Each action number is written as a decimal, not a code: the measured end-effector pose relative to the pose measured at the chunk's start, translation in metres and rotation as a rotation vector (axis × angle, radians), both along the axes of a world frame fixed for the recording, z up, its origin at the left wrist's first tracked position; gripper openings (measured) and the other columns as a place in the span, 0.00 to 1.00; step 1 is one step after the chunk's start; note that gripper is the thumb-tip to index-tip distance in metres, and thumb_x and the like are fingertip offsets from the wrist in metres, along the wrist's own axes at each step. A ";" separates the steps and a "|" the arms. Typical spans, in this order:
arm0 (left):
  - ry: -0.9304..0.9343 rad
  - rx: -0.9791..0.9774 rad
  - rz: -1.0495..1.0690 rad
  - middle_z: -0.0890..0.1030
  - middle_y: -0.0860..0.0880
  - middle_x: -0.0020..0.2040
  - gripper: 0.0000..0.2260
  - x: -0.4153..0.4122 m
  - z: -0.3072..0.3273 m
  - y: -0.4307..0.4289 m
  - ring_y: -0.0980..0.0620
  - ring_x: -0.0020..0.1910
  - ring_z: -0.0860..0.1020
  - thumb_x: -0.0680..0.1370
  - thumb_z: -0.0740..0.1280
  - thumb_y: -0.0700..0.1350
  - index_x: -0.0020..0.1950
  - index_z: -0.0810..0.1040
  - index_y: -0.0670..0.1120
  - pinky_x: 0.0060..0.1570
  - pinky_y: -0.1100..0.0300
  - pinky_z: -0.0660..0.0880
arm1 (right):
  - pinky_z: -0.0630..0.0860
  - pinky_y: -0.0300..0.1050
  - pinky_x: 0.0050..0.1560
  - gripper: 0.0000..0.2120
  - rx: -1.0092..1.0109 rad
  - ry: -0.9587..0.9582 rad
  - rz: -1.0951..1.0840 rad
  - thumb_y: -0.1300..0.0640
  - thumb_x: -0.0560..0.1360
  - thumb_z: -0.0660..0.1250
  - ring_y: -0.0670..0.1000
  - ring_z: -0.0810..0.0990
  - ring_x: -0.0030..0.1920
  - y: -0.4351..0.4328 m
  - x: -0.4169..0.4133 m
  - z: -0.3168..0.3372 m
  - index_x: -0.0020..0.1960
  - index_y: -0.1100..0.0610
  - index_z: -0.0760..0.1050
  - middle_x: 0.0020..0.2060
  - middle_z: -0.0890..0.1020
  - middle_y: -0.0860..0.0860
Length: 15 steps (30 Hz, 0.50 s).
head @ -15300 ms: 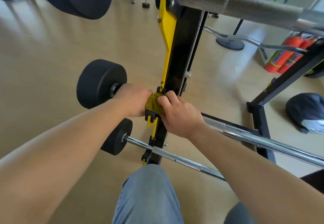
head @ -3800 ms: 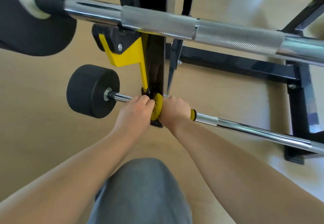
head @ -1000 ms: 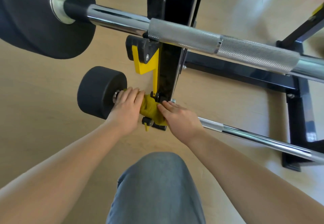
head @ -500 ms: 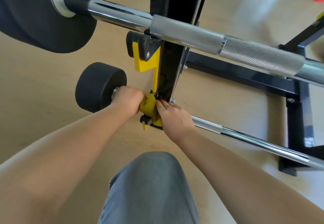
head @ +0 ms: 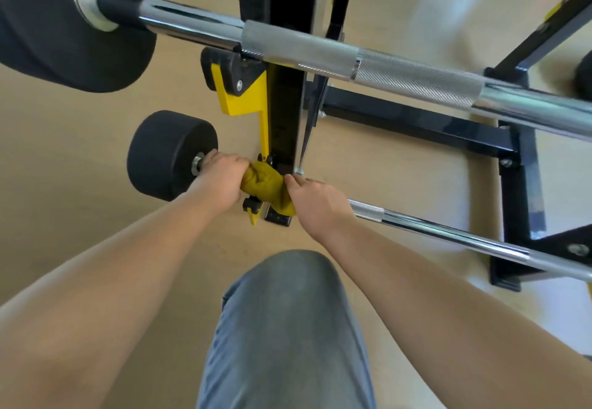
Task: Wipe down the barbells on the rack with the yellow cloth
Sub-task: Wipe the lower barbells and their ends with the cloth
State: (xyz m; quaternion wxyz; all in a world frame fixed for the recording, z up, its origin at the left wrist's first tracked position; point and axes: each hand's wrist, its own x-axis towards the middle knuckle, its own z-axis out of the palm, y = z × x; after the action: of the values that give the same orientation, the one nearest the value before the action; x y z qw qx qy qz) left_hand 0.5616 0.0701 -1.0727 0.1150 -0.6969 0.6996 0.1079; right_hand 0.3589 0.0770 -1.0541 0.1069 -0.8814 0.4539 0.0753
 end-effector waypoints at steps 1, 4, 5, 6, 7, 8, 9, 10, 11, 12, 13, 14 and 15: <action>0.071 0.013 0.001 0.78 0.49 0.50 0.12 0.003 0.004 0.001 0.46 0.52 0.77 0.75 0.68 0.39 0.57 0.77 0.48 0.60 0.53 0.71 | 0.79 0.56 0.50 0.29 0.003 0.015 -0.006 0.67 0.79 0.60 0.62 0.79 0.59 0.000 -0.006 -0.001 0.78 0.58 0.57 0.67 0.75 0.57; 0.143 0.024 -0.010 0.74 0.53 0.39 0.05 -0.001 0.028 0.004 0.53 0.38 0.74 0.79 0.64 0.43 0.52 0.79 0.50 0.42 0.60 0.69 | 0.79 0.55 0.46 0.24 0.025 0.035 -0.043 0.66 0.78 0.61 0.61 0.80 0.53 -0.001 -0.029 0.001 0.73 0.56 0.63 0.60 0.78 0.55; 0.125 0.020 -0.013 0.73 0.54 0.36 0.03 -0.009 0.038 0.005 0.54 0.35 0.73 0.78 0.64 0.44 0.48 0.78 0.50 0.39 0.59 0.69 | 0.78 0.54 0.45 0.21 0.033 0.041 -0.058 0.66 0.78 0.60 0.61 0.80 0.53 -0.001 -0.038 0.002 0.70 0.56 0.66 0.59 0.79 0.54; 0.119 0.013 -0.028 0.73 0.53 0.34 0.03 -0.021 0.046 0.007 0.54 0.33 0.73 0.77 0.65 0.45 0.44 0.77 0.50 0.37 0.59 0.69 | 0.77 0.53 0.43 0.18 0.040 0.050 -0.073 0.66 0.78 0.60 0.61 0.80 0.53 0.000 -0.048 0.003 0.67 0.56 0.68 0.57 0.79 0.54; 0.120 0.004 -0.062 0.74 0.53 0.33 0.04 -0.035 0.051 0.010 0.54 0.32 0.73 0.76 0.65 0.45 0.42 0.77 0.49 0.35 0.59 0.70 | 0.75 0.52 0.42 0.15 0.045 0.060 -0.087 0.66 0.78 0.60 0.61 0.81 0.52 0.001 -0.058 0.005 0.63 0.56 0.69 0.56 0.80 0.54; 0.124 -0.011 -0.107 0.74 0.52 0.33 0.04 -0.050 0.055 0.012 0.54 0.32 0.74 0.75 0.65 0.45 0.40 0.76 0.49 0.34 0.58 0.73 | 0.74 0.52 0.42 0.13 0.048 0.071 -0.099 0.65 0.78 0.59 0.61 0.81 0.52 0.001 -0.068 0.007 0.61 0.56 0.69 0.55 0.80 0.54; 0.131 -0.025 -0.154 0.75 0.52 0.34 0.04 -0.064 0.054 0.015 0.53 0.33 0.75 0.75 0.65 0.46 0.41 0.75 0.49 0.36 0.57 0.76 | 0.73 0.52 0.41 0.12 0.053 0.081 -0.111 0.65 0.78 0.59 0.61 0.80 0.52 0.002 -0.079 0.008 0.59 0.56 0.69 0.55 0.80 0.53; 0.152 -0.042 -0.193 0.76 0.53 0.36 0.04 -0.077 0.051 0.018 0.53 0.35 0.77 0.76 0.66 0.47 0.42 0.75 0.50 0.38 0.56 0.78 | 0.72 0.51 0.41 0.11 0.056 0.090 -0.122 0.65 0.78 0.58 0.61 0.80 0.52 0.003 -0.089 0.010 0.58 0.55 0.69 0.54 0.80 0.53; 0.179 -0.050 -0.224 0.77 0.53 0.39 0.03 -0.088 0.047 0.020 0.53 0.38 0.77 0.76 0.67 0.47 0.43 0.75 0.50 0.41 0.56 0.78 | 0.71 0.50 0.41 0.10 0.060 0.101 -0.132 0.64 0.78 0.58 0.61 0.80 0.52 0.003 -0.100 0.011 0.58 0.55 0.69 0.54 0.80 0.53; 0.200 -0.047 -0.245 0.77 0.53 0.42 0.02 -0.098 0.040 0.021 0.53 0.41 0.78 0.77 0.67 0.47 0.46 0.75 0.51 0.43 0.55 0.78 | 0.70 0.50 0.41 0.09 0.062 0.117 -0.141 0.63 0.79 0.58 0.60 0.80 0.53 0.004 -0.110 0.012 0.58 0.55 0.70 0.54 0.80 0.54; 0.205 -0.036 -0.256 0.78 0.53 0.46 0.02 -0.107 0.033 0.021 0.52 0.44 0.78 0.77 0.67 0.47 0.49 0.76 0.51 0.46 0.54 0.79 | 0.69 0.49 0.42 0.09 0.059 0.136 -0.147 0.63 0.80 0.58 0.60 0.80 0.53 0.005 -0.120 0.013 0.59 0.55 0.70 0.54 0.80 0.54; 0.196 -0.015 -0.260 0.79 0.51 0.50 0.05 -0.116 0.028 0.020 0.51 0.47 0.78 0.78 0.66 0.48 0.54 0.76 0.51 0.48 0.52 0.79 | 0.69 0.49 0.42 0.09 0.051 0.157 -0.152 0.62 0.81 0.58 0.60 0.80 0.53 0.006 -0.130 0.013 0.59 0.55 0.70 0.54 0.80 0.54; 0.173 0.009 -0.262 0.79 0.50 0.54 0.09 -0.125 0.022 0.018 0.50 0.51 0.78 0.79 0.65 0.48 0.59 0.75 0.50 0.51 0.50 0.79 | 0.69 0.49 0.42 0.09 0.044 0.175 -0.161 0.62 0.81 0.59 0.60 0.80 0.53 0.007 -0.140 0.014 0.60 0.55 0.70 0.54 0.81 0.55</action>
State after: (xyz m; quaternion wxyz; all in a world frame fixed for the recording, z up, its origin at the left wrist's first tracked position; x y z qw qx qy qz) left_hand 0.4368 0.0883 -1.0503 0.0705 -0.5872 0.7913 0.1549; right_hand 0.2186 0.0842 -1.0401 0.0918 -0.8297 0.5289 0.1530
